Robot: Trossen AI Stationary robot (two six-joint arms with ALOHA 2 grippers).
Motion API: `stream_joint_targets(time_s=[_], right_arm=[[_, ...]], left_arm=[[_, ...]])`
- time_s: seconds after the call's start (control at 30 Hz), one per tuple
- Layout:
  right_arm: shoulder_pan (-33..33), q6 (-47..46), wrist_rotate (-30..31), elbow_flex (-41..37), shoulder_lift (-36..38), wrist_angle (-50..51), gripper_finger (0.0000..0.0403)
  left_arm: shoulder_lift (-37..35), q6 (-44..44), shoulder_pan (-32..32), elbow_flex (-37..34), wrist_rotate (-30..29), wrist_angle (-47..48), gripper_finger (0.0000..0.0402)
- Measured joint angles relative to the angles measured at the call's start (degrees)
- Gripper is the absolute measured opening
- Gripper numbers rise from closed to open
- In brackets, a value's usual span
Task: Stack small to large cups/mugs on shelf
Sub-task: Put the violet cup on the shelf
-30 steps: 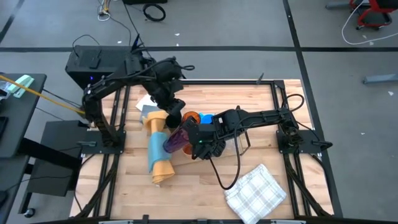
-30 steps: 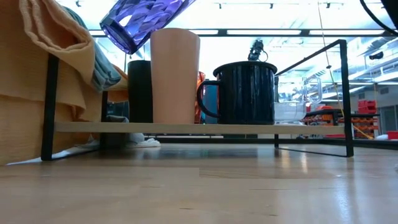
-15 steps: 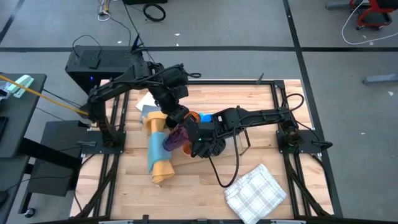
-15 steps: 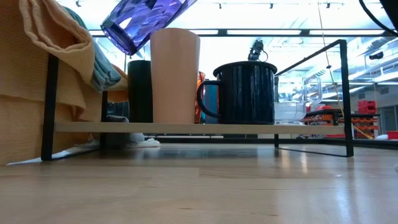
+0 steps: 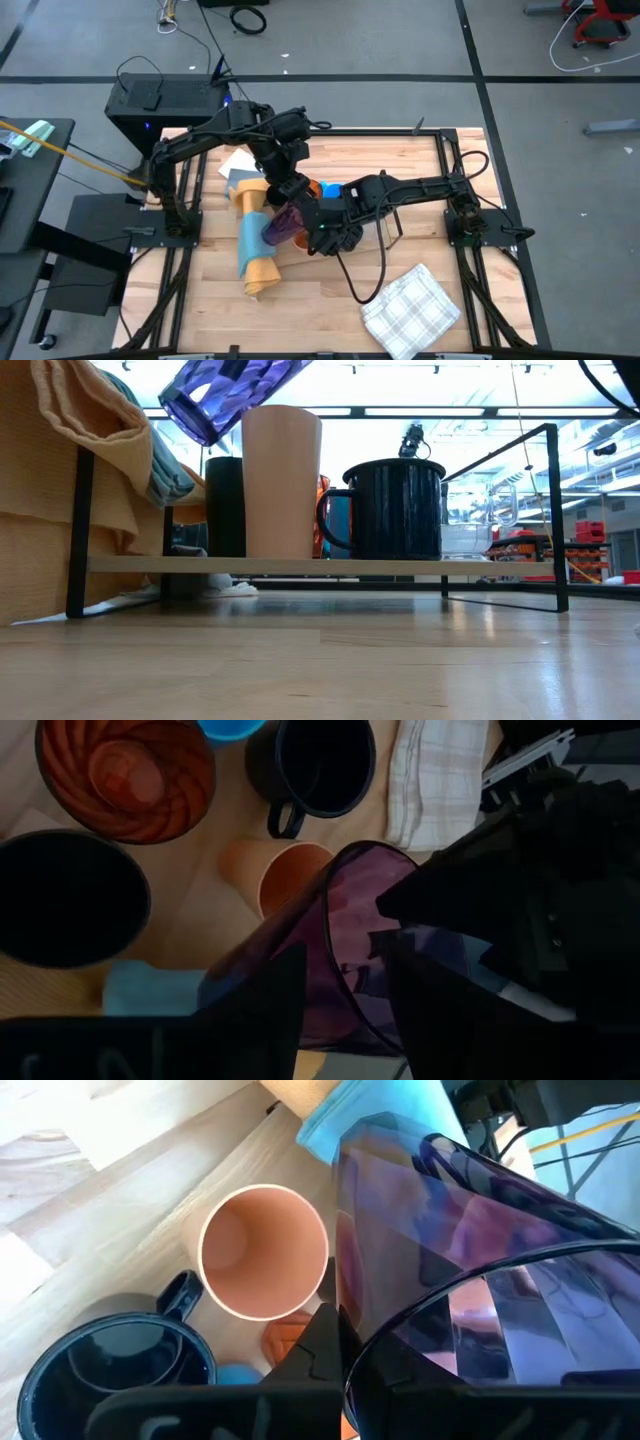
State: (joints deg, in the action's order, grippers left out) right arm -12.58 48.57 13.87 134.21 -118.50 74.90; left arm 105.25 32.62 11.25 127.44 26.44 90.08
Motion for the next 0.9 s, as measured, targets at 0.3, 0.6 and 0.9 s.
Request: stream_joint_targets(time_s=[0.3, 0.6, 0.9], right_arm=[[0.0, 0.1, 0.5, 0.0, 0.0, -0.2, 0.0005], [-0.4, 0.7, 0.3, 0.0, 0.0, 0.4, 0.0005], [-0.4, 1.1, 0.5, 0.0, 0.0, 0.4, 0.0004]], left_arm=[[-0.1, -0.6, 0.0, 0.0, 0.9, 0.0, 0.0135], [-0.4, -1.5, -0.2, -2.6, 3.8, -0.2, 0.0134], [-0.4, -2.3, -0.2, -2.7, 4.3, 0.0, 0.0119]])
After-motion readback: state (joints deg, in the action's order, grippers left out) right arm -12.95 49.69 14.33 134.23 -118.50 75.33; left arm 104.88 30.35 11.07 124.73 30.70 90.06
